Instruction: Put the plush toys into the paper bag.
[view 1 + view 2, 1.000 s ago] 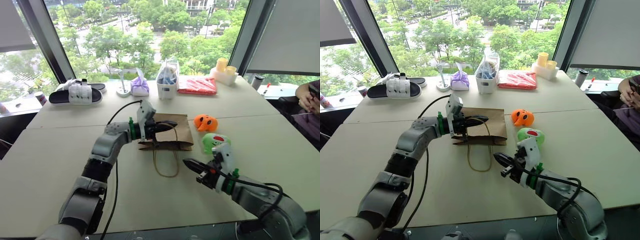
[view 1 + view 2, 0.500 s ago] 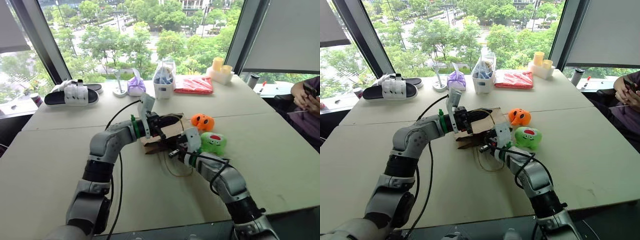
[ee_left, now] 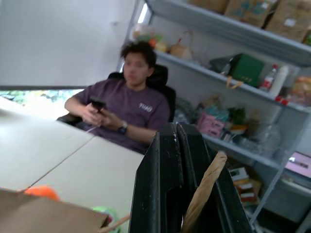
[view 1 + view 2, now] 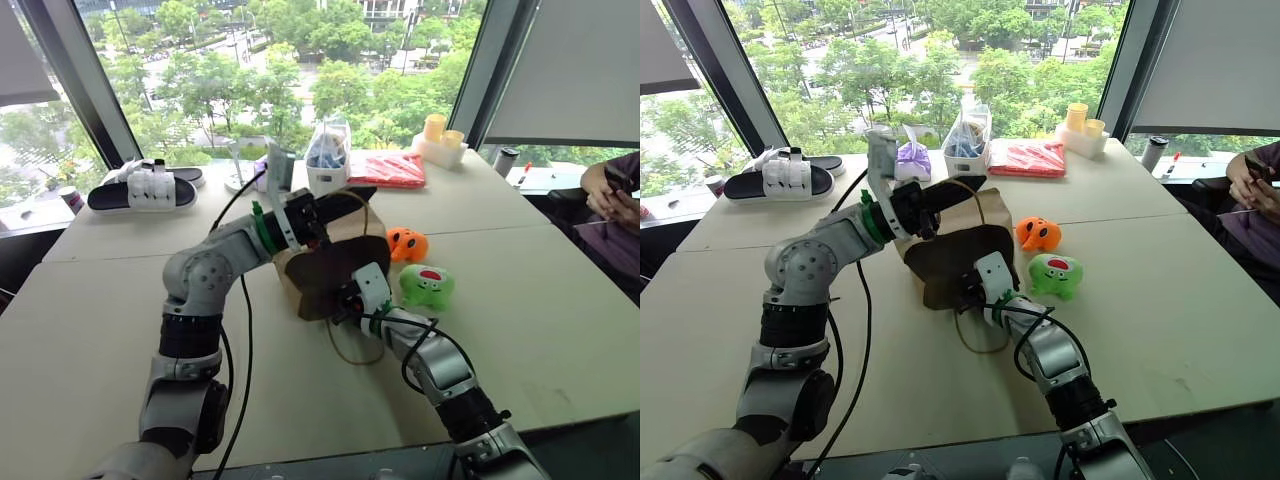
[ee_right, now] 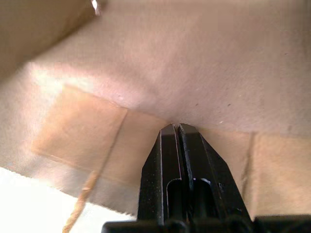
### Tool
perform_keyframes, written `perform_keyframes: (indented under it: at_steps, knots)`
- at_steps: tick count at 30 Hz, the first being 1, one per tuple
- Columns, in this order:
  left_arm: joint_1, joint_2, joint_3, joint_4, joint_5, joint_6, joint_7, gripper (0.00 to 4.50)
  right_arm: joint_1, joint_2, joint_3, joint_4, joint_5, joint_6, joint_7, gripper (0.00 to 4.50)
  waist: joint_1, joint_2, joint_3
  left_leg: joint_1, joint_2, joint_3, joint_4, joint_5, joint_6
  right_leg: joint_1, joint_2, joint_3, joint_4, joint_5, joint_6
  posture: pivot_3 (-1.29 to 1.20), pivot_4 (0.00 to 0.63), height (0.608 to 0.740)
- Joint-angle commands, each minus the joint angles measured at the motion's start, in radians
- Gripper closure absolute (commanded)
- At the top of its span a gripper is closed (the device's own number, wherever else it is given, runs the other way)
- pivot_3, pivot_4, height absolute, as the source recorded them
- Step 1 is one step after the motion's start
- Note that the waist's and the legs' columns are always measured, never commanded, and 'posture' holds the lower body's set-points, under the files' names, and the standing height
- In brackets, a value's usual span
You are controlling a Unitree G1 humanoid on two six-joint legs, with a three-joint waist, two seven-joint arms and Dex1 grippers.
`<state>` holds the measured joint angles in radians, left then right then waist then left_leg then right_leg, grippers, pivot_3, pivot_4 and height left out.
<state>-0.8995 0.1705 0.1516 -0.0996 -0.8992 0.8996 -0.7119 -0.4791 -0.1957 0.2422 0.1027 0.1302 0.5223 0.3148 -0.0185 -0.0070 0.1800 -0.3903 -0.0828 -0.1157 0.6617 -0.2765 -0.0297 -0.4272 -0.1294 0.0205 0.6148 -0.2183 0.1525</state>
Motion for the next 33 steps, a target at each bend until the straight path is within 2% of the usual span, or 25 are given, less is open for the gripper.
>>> perform_keyframes:
  at_steps: [1,8,15,17,19,22,25,29,31,33]
  knots:
    - [-0.015,-0.01,0.036,-0.035,-0.093,0.029,0.038,4.45,0.018,0.006,0.01,0.007,-0.02,0.029,0.015,4.5,0.0,0.0,0.0,0.0,0.0,0.0,0.0,0.0,0.0,0.0,0.0,0.0,0.0,0.0,0.0,0.0,0.15,0.74]
    - [0.003,0.011,0.016,0.014,-0.061,0.002,0.05,4.45,0.02,0.003,-0.004,-0.014,-0.022,0.009,0.036,4.5,0.001,0.0,0.0,0.0,0.0,0.0,0.0,0.0,-0.001,0.0,0.0,0.0,0.0,0.0,0.0,0.0,0.15,0.74]
    - [0.057,0.044,-0.049,0.065,0.041,-0.059,0.013,4.45,0.061,-0.003,-0.059,-0.209,0.05,-0.032,0.108,4.5,0.001,0.0,0.0,0.0,0.0,0.0,0.0,0.001,-0.001,0.0,0.001,0.0,0.0,0.0,0.0,0.0,0.15,0.74]
    - [0.061,0.044,-0.051,0.082,0.053,-0.071,0.012,4.5,0.089,-0.018,-0.074,-0.287,0.069,-0.023,0.122,3.96,0.003,0.0,0.0,0.0,0.0,0.0,0.0,0.001,-0.001,0.0,0.001,0.0,0.0,0.0,0.0,0.0,0.15,0.74]
    - [0.06,0.046,-0.053,0.098,0.064,-0.082,0.01,4.5,0.135,-0.048,-0.092,-0.398,0.106,0.001,0.152,3.2,0.007,0.0,0.0,0.0,0.0,0.0,0.0,0.001,-0.001,0.0,0.0,0.0,0.0,0.0,0.0,0.0,0.15,0.74]
    - [0.066,0.056,-0.057,0.112,0.08,-0.092,-0.002,4.5,0.225,-0.081,-0.181,-0.603,0.242,0.097,0.176,1.64,0.009,0.0,0.0,-0.001,0.0,0.0,0.0,-0.001,0.002,0.0,0.0,0.0,-0.001,0.0,0.0,0.0,0.15,0.74]
    - [0.081,0.075,-0.062,0.114,0.089,-0.085,-0.019,4.5,0.296,-0.116,-0.343,-0.757,0.409,0.223,0.152,0.04,0.007,0.0,0.0,-0.001,0.0,0.0,0.0,-0.002,0.003,0.0,0.0,0.0,-0.001,0.0,0.0,0.0,0.15,0.74]
    - [0.089,0.086,-0.06,0.109,0.085,-0.075,-0.029,4.5,0.332,-0.193,-0.553,-0.783,0.532,0.306,0.108,0.01,0.008,0.0,0.0,0.0,0.0,0.0,0.0,-0.002,0.004,0.001,0.0,0.0,-0.001,0.0,0.0,0.0,0.15,0.74]
    - [0.087,0.085,-0.061,0.114,0.086,-0.077,-0.031,4.5,0.314,-0.235,-0.599,-0.677,0.459,0.263,0.072,0.01,0.008,0.0,0.0,0.0,0.0,0.0,0.0,-0.002,0.004,0.001,0.001,0.0,-0.001,0.0,-0.001,0.0,0.15,0.74]
    - [0.087,0.079,-0.063,0.117,0.089,-0.082,-0.032,4.5,0.291,-0.273,-0.577,-0.549,0.372,0.203,0.057,0.01,0.008,0.0,0.0,0.0,0.0,0.001,0.0,-0.002,0.004,0.001,0.001,0.0,-0.001,0.0,-0.001,0.0,0.15,0.74]
